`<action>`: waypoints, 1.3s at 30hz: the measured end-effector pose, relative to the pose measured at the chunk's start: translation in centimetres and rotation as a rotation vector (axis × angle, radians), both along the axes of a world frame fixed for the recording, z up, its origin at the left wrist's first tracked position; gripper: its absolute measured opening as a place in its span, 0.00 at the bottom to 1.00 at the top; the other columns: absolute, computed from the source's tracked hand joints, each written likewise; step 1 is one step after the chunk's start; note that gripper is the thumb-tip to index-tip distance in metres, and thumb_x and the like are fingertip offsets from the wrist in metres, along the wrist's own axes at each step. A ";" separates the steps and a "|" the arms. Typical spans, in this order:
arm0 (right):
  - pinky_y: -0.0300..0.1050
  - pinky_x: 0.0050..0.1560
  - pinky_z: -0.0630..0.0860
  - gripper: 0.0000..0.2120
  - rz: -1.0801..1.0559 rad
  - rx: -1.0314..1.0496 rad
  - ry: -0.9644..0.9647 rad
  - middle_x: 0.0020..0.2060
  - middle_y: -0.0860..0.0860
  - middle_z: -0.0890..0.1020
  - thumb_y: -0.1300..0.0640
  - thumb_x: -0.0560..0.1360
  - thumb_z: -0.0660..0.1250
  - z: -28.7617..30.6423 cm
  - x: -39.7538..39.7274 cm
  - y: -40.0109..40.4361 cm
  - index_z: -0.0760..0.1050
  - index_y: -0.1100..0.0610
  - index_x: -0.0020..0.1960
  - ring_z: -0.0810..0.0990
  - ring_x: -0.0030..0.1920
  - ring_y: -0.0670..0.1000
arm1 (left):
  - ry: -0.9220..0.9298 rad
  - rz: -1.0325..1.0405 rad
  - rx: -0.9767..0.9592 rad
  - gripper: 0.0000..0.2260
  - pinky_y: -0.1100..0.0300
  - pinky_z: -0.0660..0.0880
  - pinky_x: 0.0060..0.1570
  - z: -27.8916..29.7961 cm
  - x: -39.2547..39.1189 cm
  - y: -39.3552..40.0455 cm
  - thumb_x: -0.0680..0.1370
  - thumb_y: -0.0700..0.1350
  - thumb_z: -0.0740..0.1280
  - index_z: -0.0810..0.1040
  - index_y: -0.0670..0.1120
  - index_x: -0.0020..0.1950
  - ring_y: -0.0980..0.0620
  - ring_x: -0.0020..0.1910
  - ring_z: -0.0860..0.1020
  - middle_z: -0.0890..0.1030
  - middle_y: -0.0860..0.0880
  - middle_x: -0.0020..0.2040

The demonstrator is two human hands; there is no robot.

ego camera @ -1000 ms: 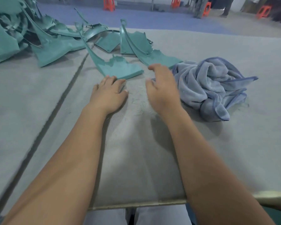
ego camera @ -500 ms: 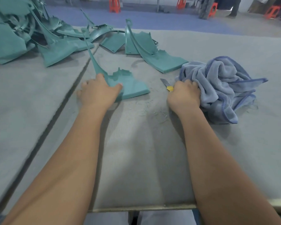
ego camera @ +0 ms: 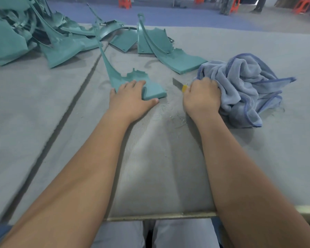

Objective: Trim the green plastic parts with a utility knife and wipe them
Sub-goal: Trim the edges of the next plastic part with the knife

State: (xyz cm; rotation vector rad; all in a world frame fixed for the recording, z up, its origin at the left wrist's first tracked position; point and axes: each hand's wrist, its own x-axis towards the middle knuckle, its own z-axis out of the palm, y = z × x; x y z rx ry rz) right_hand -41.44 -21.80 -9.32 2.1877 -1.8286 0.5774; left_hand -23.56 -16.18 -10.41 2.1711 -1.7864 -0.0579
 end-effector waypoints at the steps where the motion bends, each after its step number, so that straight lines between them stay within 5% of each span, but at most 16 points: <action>1: 0.52 0.55 0.67 0.14 0.000 -0.026 -0.021 0.53 0.61 0.77 0.55 0.80 0.54 0.1 0.0 0.0 0.75 0.62 0.52 0.73 0.56 0.62 | -0.012 0.019 -0.013 0.33 0.41 0.60 0.69 0.0 0.1 -0.1 0.75 0.68 0.59 0.61 0.53 0.75 0.45 0.73 0.63 0.65 0.49 0.75; 6: 0.50 0.42 0.69 0.10 0.113 0.040 -0.573 0.44 0.57 0.81 0.55 0.82 0.54 0.4 0.7 0.2 0.71 0.59 0.52 0.75 0.42 0.57 | -0.147 0.000 -0.048 0.23 0.41 0.64 0.61 0.3 -0.7 0.1 0.81 0.62 0.52 0.65 0.54 0.72 0.41 0.65 0.69 0.71 0.45 0.68; 9: 0.46 0.35 0.77 0.07 0.204 0.222 -1.093 0.36 0.51 0.83 0.56 0.81 0.57 0.7 1.8 0.7 0.69 0.54 0.44 0.78 0.31 0.49 | -0.069 0.043 -0.351 0.19 0.46 0.68 0.54 1.5 -1.0 0.2 0.84 0.54 0.50 0.68 0.48 0.69 0.41 0.54 0.77 0.78 0.44 0.57; 12: 0.38 0.26 0.72 0.03 0.246 0.371 -1.366 0.30 0.48 0.83 0.60 0.77 0.61 1.1 2.1 0.9 0.69 0.54 0.44 0.74 0.24 0.45 | 0.461 0.084 -0.731 0.15 0.60 0.66 0.38 2.7 -1.0 0.8 0.84 0.50 0.51 0.70 0.43 0.63 0.54 0.38 0.75 0.75 0.56 0.39; 15: 0.38 0.28 0.72 0.03 0.291 0.448 -1.490 0.32 0.50 0.85 0.63 0.74 0.60 1.3 2.0 0.9 0.69 0.57 0.46 0.76 0.25 0.47 | 0.963 0.151 -0.935 0.14 0.75 0.69 0.41 3.5 -0.7 0.6 0.83 0.42 0.52 0.64 0.45 0.68 0.70 0.41 0.75 0.76 0.58 0.50; 18: 0.40 0.29 0.74 0.04 0.308 0.541 -1.527 0.32 0.52 0.85 0.65 0.73 0.58 1.5 2.0 1.0 0.67 0.57 0.45 0.77 0.25 0.49 | 1.445 0.207 -0.932 0.29 0.60 0.75 0.59 3.9 -0.6 0.2 0.78 0.33 0.52 0.52 0.51 0.76 0.59 0.56 0.77 0.73 0.52 0.65; 20: 0.40 0.27 0.70 0.07 0.293 0.593 -1.524 0.27 0.52 0.81 0.68 0.70 0.56 1.5 2.1 1.0 0.67 0.57 0.43 0.72 0.23 0.50 | 1.587 0.223 -0.836 0.37 0.55 0.77 0.58 3.6 -0.4 0.1 0.74 0.28 0.55 0.48 0.55 0.77 0.55 0.56 0.77 0.72 0.51 0.66; 23: 0.39 0.27 0.58 0.10 0.261 0.648 -1.524 0.23 0.51 0.69 0.70 0.70 0.55 1.4 2.5 1.1 0.66 0.55 0.40 0.61 0.22 0.49 | 1.524 0.282 -0.739 0.40 0.54 0.80 0.51 2.8 0.7 0.4 0.71 0.26 0.62 0.54 0.56 0.75 0.55 0.52 0.78 0.74 0.52 0.59; 27: 0.39 0.25 0.55 0.06 0.247 0.741 -1.493 0.22 0.48 0.64 0.59 0.77 0.58 1.6 2.6 1.1 0.72 0.57 0.43 0.57 0.21 0.46 | 1.475 0.417 -0.804 0.16 0.58 0.80 0.36 3.1 2.6 0.9 0.72 0.39 0.69 0.70 0.54 0.55 0.55 0.45 0.80 0.79 0.54 0.49; 29: 0.38 0.24 0.56 0.16 0.288 0.753 -1.495 0.23 0.47 0.64 0.49 0.80 0.56 1.4 2.3 0.9 0.77 0.58 0.44 0.57 0.22 0.46 | 1.429 0.471 -0.812 0.09 0.62 0.79 0.32 3.2 3.6 1.1 0.73 0.42 0.70 0.72 0.53 0.47 0.54 0.43 0.81 0.80 0.52 0.46; 32: 0.39 0.27 0.59 0.20 0.298 0.692 -1.430 0.26 0.46 0.66 0.43 0.80 0.56 1.1 2.2 0.9 0.77 0.56 0.42 0.60 0.25 0.46 | 1.243 0.411 -0.557 0.08 0.64 0.76 0.29 3.1 4.9 1.6 0.73 0.41 0.72 0.74 0.48 0.46 0.51 0.36 0.81 0.81 0.48 0.44; 35: 0.40 0.33 0.61 0.10 0.296 0.580 -1.377 0.31 0.46 0.70 0.49 0.78 0.63 0.8 2.3 0.9 0.73 0.53 0.41 0.64 0.29 0.46 | 1.177 0.275 -0.232 0.12 0.65 0.76 0.23 3.2 4.8 2.2 0.73 0.37 0.73 0.73 0.50 0.48 0.53 0.25 0.81 0.81 0.47 0.43; 39: 0.38 0.25 0.64 0.07 0.433 0.520 -1.392 0.27 0.49 0.77 0.57 0.78 0.64 0.7 2.4 1.4 0.70 0.53 0.42 0.65 0.23 0.46 | 1.160 0.073 0.095 0.09 0.63 0.78 0.30 3.5 3.7 2.3 0.75 0.41 0.71 0.78 0.49 0.55 0.49 0.32 0.84 0.86 0.47 0.42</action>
